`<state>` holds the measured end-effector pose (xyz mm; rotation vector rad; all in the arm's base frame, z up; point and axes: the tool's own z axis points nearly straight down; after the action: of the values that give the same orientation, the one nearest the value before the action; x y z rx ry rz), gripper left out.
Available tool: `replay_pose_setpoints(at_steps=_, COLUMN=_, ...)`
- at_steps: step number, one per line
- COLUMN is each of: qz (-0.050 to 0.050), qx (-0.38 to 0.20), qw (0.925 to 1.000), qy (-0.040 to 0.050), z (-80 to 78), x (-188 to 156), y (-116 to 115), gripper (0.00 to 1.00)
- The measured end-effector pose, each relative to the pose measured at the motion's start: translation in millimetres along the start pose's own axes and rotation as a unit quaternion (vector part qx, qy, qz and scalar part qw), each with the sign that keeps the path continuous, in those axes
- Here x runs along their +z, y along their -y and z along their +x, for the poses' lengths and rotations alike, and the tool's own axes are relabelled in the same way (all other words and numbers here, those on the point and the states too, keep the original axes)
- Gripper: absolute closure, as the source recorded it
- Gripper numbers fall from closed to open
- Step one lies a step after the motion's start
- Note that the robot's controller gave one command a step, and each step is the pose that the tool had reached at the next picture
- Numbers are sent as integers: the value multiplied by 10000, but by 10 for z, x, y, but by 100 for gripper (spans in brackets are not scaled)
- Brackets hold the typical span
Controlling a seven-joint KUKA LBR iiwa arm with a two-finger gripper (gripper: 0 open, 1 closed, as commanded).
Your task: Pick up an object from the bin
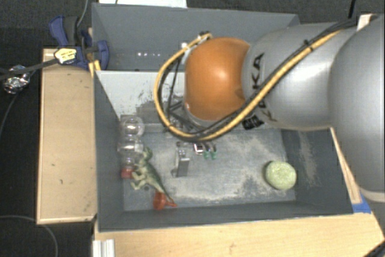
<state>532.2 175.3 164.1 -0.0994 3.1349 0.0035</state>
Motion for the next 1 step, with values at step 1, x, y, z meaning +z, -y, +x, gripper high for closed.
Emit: replay_pose_setpoints(at_steps=1, qz=-3, qx=-639, qw=9980, qy=-7, z=201, x=29, y=-553, gripper=0)
